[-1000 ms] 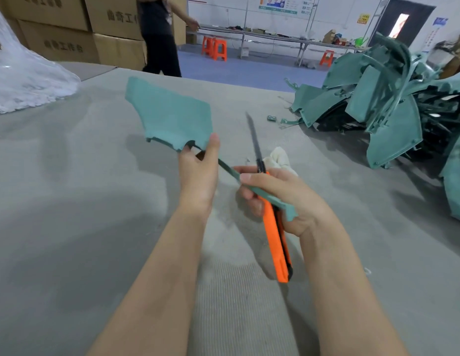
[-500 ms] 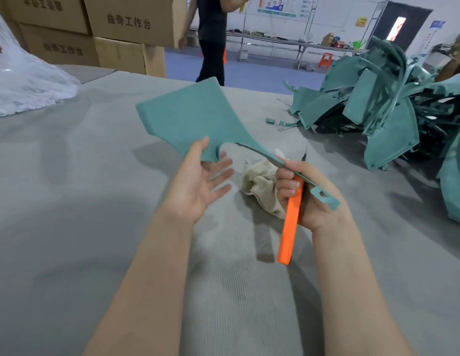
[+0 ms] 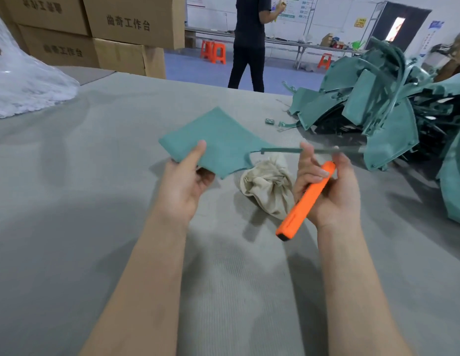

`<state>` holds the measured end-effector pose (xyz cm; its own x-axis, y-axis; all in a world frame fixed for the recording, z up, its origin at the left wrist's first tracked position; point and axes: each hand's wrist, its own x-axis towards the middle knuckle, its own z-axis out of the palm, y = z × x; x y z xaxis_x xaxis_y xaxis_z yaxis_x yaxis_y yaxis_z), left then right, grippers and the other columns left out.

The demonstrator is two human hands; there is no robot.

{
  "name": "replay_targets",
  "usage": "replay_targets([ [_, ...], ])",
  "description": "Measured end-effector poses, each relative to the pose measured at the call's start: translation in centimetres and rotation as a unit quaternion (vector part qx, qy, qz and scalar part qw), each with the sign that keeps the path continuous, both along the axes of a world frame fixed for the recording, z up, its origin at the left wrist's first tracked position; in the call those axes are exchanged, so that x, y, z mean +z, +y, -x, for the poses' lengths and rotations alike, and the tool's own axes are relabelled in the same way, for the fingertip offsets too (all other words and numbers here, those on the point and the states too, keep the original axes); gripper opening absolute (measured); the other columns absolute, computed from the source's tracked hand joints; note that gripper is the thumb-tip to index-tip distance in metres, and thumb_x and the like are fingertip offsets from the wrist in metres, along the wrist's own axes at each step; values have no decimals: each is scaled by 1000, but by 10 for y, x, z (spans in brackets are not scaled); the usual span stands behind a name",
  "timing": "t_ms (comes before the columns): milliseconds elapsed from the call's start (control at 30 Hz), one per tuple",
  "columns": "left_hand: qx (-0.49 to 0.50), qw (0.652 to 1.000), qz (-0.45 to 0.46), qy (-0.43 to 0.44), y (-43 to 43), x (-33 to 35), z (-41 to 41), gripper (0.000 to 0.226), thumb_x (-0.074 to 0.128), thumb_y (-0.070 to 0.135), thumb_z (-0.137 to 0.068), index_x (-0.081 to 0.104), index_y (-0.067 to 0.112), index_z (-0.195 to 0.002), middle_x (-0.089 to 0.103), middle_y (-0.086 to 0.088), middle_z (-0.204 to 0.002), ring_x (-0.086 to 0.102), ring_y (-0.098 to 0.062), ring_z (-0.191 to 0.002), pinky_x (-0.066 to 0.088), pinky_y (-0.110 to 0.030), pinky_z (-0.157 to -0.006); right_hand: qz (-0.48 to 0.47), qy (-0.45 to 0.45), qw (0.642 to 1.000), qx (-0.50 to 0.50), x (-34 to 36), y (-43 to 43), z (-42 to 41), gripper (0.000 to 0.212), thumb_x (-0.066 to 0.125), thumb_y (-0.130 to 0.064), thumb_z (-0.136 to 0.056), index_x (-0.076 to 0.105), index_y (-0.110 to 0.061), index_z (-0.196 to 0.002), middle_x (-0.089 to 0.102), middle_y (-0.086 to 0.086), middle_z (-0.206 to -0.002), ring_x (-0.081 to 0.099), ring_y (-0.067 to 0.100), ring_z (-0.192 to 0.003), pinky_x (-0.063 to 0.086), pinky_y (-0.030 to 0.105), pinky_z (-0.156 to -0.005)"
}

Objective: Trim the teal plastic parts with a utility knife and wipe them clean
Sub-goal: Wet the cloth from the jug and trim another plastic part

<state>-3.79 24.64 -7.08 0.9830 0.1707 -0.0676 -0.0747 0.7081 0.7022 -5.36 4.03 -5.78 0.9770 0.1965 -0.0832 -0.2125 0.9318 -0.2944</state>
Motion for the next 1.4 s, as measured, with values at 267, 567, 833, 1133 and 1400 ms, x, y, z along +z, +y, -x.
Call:
replay_targets([
  [267,-13,998,38,-51,-38,3,9,21,45,16,-101,57,10,-116,72,0,-97,70,-10,-88,58,-24,-78,302,34,946,-111,-3,46,-4,18,66,-24,-91,58,-8,-90,65,11,-82,41,8,-38,37,17,-36],
  [567,-206,978,-43,-7,-1,11,12,57,58,57,-72,69,13,-107,69,-6,-104,65,-23,-98,53,-37,-84,560,15,799,-219,-9,25,-9,25,64,-12,-86,49,-17,-67,44,-6,-43,44,10,-37,38,23,-43],
  [833,-221,966,-85,105,-12,1,12,16,58,20,-91,66,12,-103,75,-4,-96,72,-17,-72,60,-31,-62,570,-45,805,-160,-7,25,-6,12,68,-21,-90,62,-17,-79,53,-7,-51,48,7,-40,43,21,-41],
  [1133,-25,977,197,81,-14,5,8,5,58,10,-92,63,9,-91,73,-6,-70,71,-16,-59,57,-24,-51,724,-130,638,-228,-12,35,-6,57,43,-53,-97,56,-2,-74,52,9,-57,51,34,-57,47,46,-60],
  [1400,-60,978,188,72,-16,5,10,6,58,8,-91,63,6,-94,73,-8,-78,70,-18,-70,58,-24,-65,769,-189,561,-242,-12,43,2,66,42,-57,-96,51,4,-73,54,24,-64,54,39,-62,48,44,-59],
])
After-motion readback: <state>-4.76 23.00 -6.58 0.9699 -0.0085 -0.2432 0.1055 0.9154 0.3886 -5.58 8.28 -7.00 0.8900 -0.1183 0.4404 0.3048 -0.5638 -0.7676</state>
